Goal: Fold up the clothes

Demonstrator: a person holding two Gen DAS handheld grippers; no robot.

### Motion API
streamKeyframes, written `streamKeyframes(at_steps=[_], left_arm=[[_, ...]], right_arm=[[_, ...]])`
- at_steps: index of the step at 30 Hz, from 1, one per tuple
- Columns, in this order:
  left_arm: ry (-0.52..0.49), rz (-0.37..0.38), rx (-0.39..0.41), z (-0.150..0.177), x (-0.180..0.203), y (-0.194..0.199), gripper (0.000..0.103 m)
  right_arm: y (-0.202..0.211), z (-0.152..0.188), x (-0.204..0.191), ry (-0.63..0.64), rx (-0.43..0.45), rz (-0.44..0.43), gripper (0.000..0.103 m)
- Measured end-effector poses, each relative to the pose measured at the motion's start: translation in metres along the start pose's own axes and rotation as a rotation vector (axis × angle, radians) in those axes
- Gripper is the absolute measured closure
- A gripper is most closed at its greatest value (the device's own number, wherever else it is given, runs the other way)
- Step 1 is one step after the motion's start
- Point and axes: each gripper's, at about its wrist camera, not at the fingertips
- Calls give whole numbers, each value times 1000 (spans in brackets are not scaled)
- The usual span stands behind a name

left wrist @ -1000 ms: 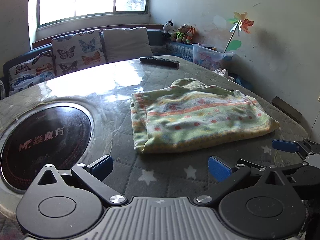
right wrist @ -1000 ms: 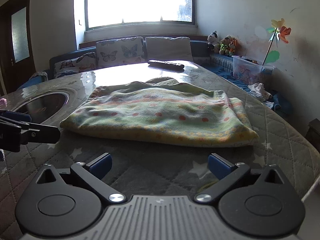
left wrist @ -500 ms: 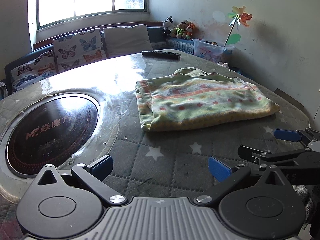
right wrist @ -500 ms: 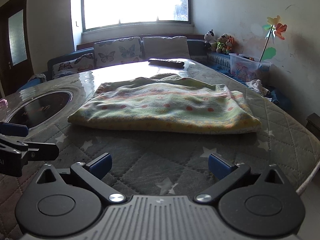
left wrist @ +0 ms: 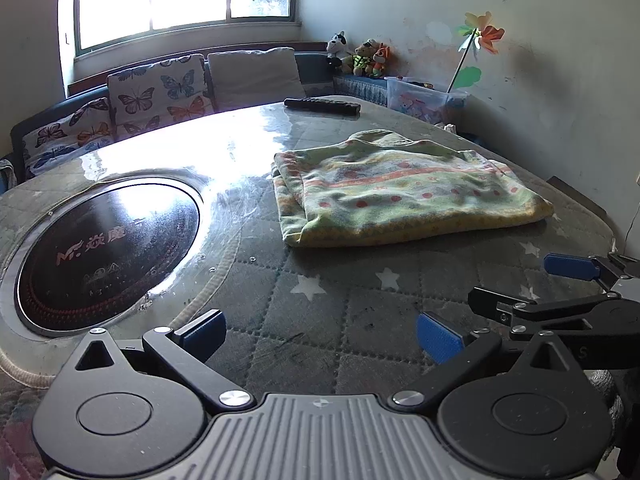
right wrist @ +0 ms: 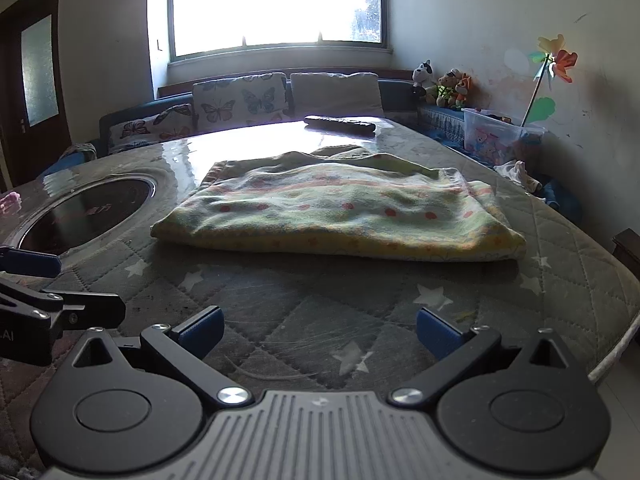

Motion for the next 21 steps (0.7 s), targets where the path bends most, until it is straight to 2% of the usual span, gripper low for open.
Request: streamKeyframes(at_steps=[21], left_arm=[[-6,-10,10,8,6,14,0]], right_arm=[[18,0,-1,-5,36,-2,0]])
Point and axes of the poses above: each gripper's, at about its wrist camera, not at the fingertips, and y roughly against the way its jaws point, x to its right, z to its underside, and after that the axes turned 13 degrees about y, right-handed
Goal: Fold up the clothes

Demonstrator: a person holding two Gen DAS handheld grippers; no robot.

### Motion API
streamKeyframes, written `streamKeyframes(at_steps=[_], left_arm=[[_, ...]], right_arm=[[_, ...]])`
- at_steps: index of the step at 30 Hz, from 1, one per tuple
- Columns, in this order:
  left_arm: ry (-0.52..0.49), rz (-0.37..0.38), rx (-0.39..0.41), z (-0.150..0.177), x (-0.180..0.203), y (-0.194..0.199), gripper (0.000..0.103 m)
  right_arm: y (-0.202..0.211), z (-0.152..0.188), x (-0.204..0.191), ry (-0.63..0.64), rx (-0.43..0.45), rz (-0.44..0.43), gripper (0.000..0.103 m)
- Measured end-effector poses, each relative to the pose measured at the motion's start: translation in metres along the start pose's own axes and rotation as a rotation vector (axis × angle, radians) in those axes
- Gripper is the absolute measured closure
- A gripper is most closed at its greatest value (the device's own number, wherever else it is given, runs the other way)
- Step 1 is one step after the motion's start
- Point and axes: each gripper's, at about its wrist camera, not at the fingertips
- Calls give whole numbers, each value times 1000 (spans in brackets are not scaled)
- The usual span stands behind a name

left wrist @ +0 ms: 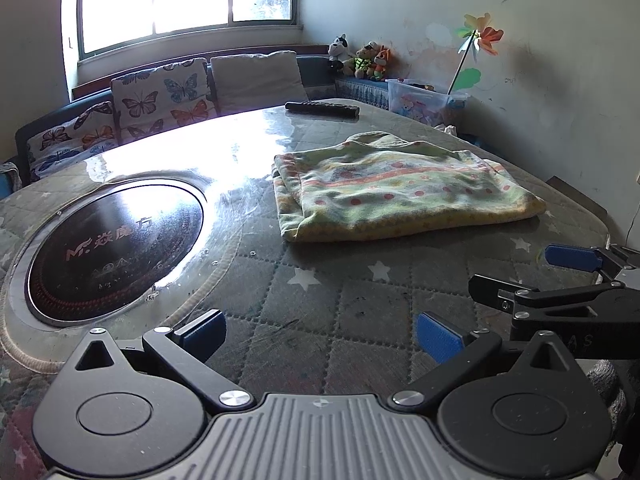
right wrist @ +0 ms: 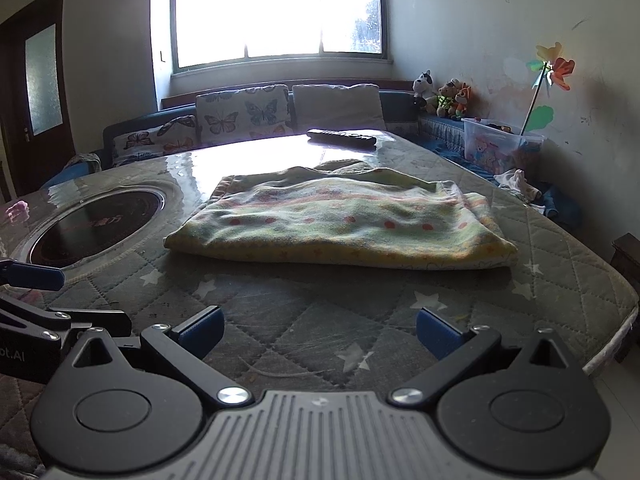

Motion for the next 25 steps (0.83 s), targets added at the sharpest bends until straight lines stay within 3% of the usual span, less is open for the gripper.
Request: streamKeyframes(at_steps=[25], left_arm=[[-17,18,14,6,12,15,0]], right_arm=[[15,0,2,-20,31,-8,0]])
Point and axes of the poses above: each gripper's, at about its wrist camera, not at the fingertips, and y roughly against the way its jaws point, x to its right, z to its underside, and after that the axes turned 13 degrees about y, right-handed
